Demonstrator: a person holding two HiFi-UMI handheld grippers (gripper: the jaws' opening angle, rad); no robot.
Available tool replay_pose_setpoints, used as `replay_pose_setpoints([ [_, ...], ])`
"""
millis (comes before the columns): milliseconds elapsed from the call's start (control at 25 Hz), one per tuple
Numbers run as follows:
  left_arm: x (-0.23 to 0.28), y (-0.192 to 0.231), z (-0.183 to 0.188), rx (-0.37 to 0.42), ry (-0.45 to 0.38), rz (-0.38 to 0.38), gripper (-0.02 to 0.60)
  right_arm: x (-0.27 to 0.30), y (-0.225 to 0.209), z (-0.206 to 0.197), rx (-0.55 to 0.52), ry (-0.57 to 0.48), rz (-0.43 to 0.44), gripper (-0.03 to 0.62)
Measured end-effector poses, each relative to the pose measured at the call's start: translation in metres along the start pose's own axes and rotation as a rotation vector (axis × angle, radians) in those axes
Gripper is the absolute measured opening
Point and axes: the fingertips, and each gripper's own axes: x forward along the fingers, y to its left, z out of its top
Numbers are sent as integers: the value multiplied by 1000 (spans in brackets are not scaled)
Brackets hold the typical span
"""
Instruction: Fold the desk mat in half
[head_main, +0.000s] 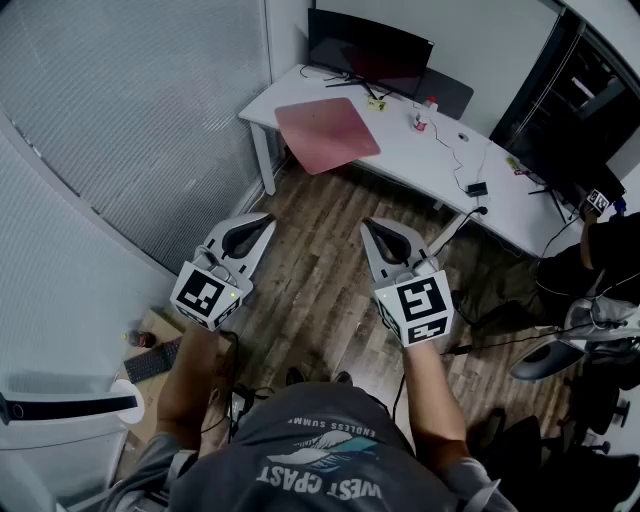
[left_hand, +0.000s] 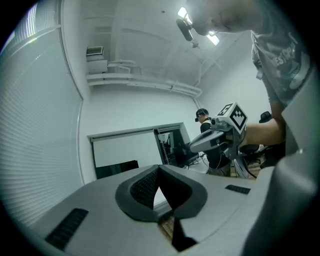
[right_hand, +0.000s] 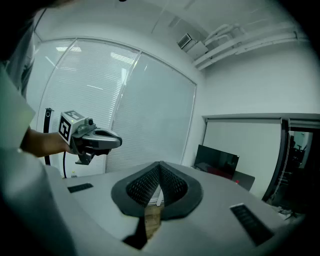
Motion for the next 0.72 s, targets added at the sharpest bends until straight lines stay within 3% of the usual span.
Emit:
replay_pose_setpoints([
  [720, -17, 23, -16, -5, -13, -31, 14, 17, 21, 2, 6, 2, -14, 26],
])
